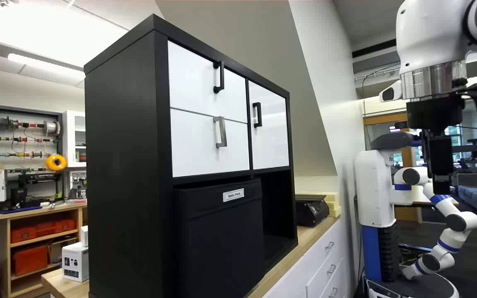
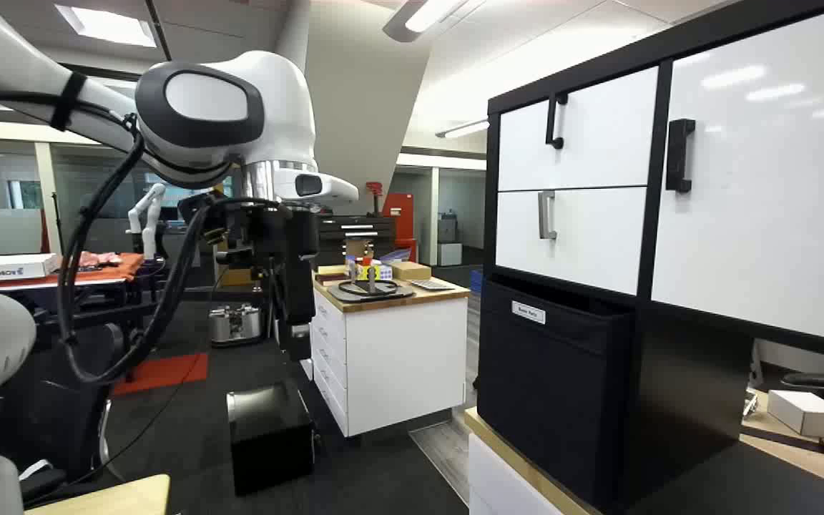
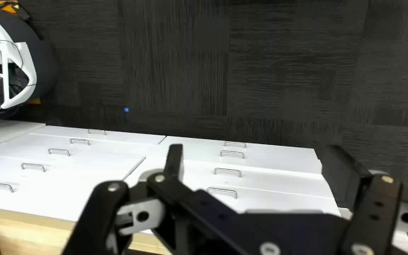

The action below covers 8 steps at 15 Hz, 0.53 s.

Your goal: Pull the box under the cabinet

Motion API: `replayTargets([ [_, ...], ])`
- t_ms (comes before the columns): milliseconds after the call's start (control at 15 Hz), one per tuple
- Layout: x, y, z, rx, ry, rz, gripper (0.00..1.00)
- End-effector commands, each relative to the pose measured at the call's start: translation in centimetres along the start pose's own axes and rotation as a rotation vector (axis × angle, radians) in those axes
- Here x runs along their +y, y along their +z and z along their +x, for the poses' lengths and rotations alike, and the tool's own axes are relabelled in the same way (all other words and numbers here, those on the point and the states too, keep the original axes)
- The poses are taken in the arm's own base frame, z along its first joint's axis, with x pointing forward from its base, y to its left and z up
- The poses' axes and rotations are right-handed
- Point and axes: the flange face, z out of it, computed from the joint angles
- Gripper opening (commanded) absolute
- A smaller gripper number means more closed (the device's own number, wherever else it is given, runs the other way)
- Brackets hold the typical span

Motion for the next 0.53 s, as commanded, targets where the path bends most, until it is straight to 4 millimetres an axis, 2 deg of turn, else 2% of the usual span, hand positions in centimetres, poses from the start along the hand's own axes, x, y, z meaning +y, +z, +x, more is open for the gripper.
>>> replayTargets([
  [0, 0.00, -0.06, 0.01, -0.001, 0.000, 0.000, 1.00],
  [467, -0.05, -0.11, 0.04, 0.007, -0.001, 0.003, 1.00],
])
